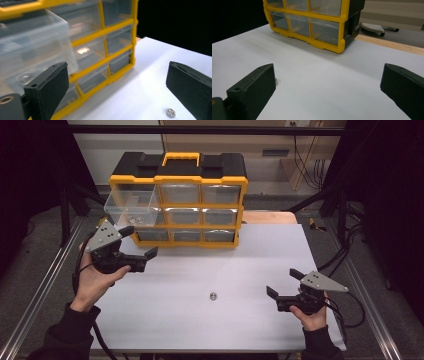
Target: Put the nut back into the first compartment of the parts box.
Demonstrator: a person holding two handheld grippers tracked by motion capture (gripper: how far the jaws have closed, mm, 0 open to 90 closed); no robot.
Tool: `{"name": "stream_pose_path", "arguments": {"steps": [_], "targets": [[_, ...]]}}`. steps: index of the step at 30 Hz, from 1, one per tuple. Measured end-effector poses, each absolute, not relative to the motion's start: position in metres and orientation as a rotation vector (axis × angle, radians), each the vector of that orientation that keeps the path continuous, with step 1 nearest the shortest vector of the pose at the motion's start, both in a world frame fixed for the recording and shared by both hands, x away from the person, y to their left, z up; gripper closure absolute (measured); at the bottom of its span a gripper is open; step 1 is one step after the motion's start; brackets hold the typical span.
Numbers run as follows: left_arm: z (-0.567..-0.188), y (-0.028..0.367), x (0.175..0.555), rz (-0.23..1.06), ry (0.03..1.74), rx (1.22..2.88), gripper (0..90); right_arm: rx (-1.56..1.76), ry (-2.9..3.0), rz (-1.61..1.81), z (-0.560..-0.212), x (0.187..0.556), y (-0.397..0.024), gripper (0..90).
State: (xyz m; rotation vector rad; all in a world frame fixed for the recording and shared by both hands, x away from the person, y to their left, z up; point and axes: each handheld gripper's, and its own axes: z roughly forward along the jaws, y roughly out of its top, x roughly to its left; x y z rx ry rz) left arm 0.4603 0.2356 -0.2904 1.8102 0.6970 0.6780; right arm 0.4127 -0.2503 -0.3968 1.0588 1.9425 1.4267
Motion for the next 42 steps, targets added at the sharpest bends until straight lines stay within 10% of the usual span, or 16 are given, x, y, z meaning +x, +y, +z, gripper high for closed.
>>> {"name": "stream_pose_path", "arguments": {"steps": [42], "targets": [[-0.399,0.152,0.459,0.427,0.655,1.965,4.9,1.051,1.949,1.423,-0.398,0.413,-0.249,0.5]]}}
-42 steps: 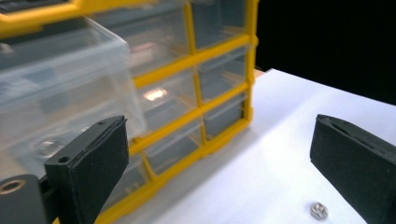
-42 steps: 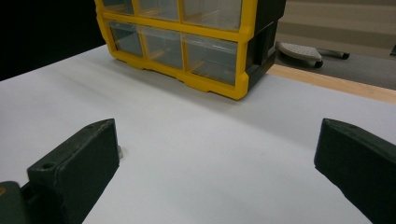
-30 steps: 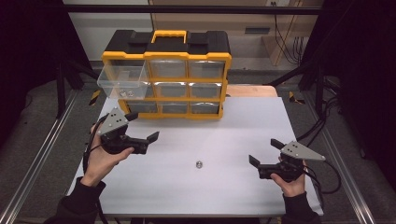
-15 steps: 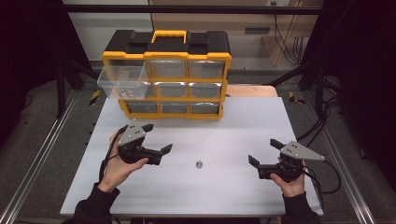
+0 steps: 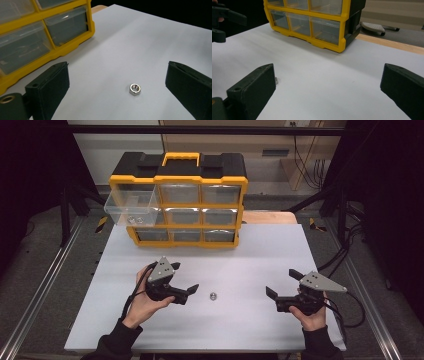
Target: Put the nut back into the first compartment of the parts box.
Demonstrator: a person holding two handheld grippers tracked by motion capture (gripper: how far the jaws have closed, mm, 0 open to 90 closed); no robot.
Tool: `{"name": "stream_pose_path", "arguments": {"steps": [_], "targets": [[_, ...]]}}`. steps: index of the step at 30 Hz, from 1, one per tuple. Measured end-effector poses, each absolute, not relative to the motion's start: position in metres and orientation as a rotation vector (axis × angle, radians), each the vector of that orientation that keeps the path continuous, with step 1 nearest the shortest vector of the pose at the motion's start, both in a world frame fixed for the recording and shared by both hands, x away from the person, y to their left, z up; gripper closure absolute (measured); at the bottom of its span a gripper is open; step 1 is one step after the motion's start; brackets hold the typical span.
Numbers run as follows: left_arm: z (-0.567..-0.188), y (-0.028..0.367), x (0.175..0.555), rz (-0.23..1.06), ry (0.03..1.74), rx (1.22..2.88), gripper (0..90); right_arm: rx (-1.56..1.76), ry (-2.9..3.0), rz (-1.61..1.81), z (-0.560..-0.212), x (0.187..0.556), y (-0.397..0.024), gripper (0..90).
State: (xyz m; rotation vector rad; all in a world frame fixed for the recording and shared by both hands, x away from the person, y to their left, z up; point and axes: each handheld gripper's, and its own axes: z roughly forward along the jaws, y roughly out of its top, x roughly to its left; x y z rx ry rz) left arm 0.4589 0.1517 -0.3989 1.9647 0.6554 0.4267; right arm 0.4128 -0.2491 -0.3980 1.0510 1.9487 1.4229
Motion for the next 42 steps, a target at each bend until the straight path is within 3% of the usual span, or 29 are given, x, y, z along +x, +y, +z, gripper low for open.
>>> {"name": "stream_pose_path", "arguments": {"steps": [25,35,42], "targets": [[-0.448,0.100,0.470,0.354,0.682,2.154,8.8,1.052,1.960,1.417,-0.400,0.414,-0.245,0.5],[-0.467,0.083,0.473,0.321,0.687,2.221,18.9,1.053,1.959,1.418,-0.400,0.414,-0.246,0.5],[-0.473,0.079,0.475,0.309,0.707,2.233,31.2,1.054,1.958,1.419,-0.400,0.414,-0.246,0.5]]}}
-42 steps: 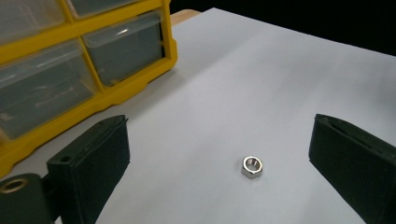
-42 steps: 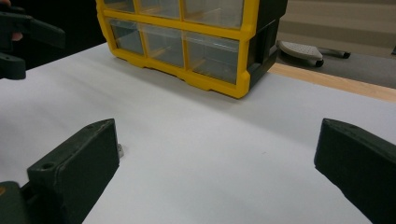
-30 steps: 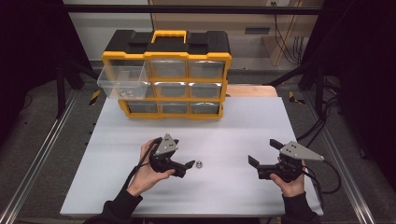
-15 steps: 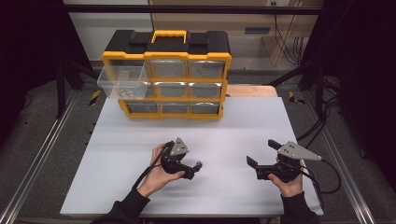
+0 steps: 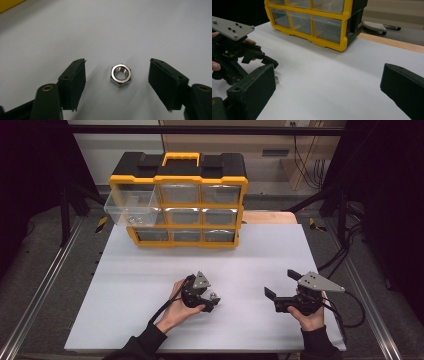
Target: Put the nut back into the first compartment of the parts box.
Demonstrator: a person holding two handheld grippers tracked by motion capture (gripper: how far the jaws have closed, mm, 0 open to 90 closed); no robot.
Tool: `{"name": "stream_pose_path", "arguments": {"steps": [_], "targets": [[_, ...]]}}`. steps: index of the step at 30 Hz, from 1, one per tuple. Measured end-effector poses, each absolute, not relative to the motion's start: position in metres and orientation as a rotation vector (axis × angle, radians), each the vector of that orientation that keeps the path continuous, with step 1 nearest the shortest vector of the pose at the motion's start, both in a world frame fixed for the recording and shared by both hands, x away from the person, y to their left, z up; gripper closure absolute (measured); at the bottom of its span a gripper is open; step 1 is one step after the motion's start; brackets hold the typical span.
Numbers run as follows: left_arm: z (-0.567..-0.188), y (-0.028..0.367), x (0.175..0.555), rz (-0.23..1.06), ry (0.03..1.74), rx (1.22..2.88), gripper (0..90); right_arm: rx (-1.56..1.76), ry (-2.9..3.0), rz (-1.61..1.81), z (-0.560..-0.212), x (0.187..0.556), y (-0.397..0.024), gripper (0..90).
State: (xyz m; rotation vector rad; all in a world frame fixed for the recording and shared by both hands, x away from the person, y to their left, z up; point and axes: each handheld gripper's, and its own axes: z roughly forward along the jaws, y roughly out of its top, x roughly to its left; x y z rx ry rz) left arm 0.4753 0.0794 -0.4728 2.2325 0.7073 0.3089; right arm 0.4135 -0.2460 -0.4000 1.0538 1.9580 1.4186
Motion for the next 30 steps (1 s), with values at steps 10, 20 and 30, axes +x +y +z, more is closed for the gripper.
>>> {"name": "stream_pose_path", "arguments": {"steps": [10,20,30], "targets": [[-0.4744,0.0776,0.4764,0.283,0.714,2.269,53.8,1.053,1.959,1.420,-0.4000,0.4134,-0.2459,0.5],[-0.4756,0.0745,0.4774,0.272,0.741,2.270,66.7,1.053,1.959,1.419,-0.4001,0.4136,-0.2456,0.5],[-0.4734,0.0723,0.4764,0.289,0.748,2.299,69.3,1.053,1.956,1.427,-0.3991,0.4128,-0.2469,0.5]]}}
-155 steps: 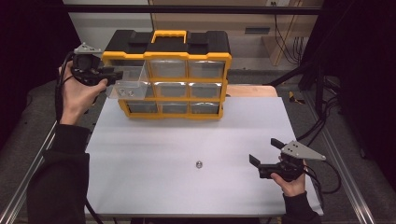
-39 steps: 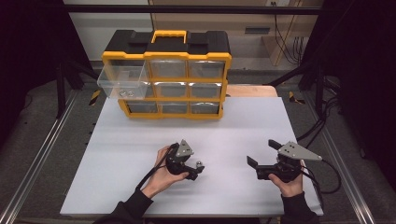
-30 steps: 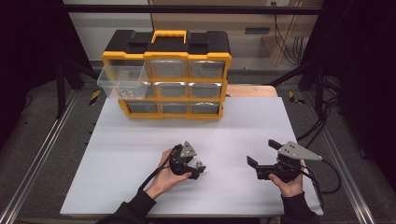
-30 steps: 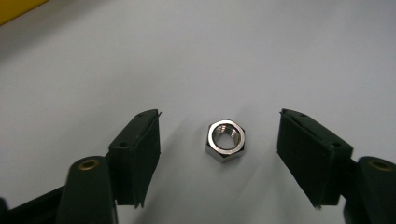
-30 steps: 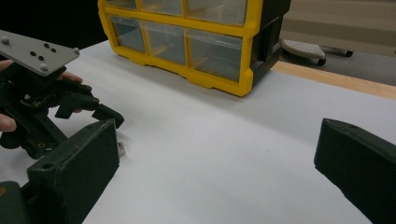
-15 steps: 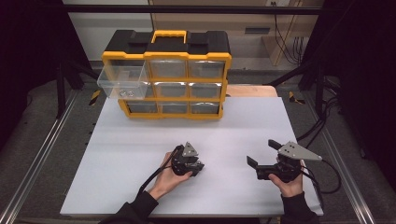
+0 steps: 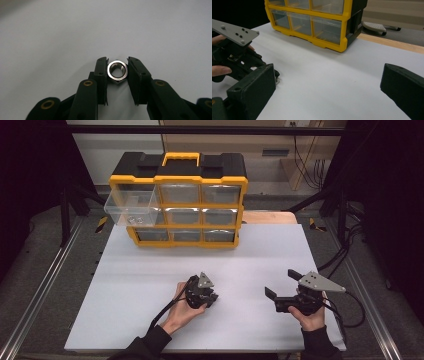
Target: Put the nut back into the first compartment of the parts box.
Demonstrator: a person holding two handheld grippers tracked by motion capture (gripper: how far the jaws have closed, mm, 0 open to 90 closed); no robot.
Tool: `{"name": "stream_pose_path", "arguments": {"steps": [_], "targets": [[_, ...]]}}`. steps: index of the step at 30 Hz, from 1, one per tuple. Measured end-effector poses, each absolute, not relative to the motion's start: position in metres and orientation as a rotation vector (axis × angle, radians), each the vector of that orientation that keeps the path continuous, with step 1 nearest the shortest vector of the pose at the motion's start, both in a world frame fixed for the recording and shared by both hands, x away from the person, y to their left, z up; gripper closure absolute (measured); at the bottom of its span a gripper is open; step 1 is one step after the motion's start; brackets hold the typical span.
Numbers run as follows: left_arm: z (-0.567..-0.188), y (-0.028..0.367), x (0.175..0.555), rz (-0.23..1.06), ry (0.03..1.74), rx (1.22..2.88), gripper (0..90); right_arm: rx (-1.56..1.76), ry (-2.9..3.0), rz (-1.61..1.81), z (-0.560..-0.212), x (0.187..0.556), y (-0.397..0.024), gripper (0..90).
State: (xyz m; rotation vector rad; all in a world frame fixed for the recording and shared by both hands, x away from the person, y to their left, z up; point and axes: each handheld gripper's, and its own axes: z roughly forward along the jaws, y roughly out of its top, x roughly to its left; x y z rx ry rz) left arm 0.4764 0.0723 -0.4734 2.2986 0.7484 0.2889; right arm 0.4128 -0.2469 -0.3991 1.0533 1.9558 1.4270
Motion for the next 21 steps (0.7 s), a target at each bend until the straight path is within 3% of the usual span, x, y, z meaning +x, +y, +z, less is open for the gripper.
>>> {"name": "stream_pose_path", "arguments": {"steps": [21], "targets": [[-0.454,0.082,0.472,0.212,0.731,2.257,69.4,1.056,1.963,1.418,-0.401,0.414,-0.245,0.5]]}}
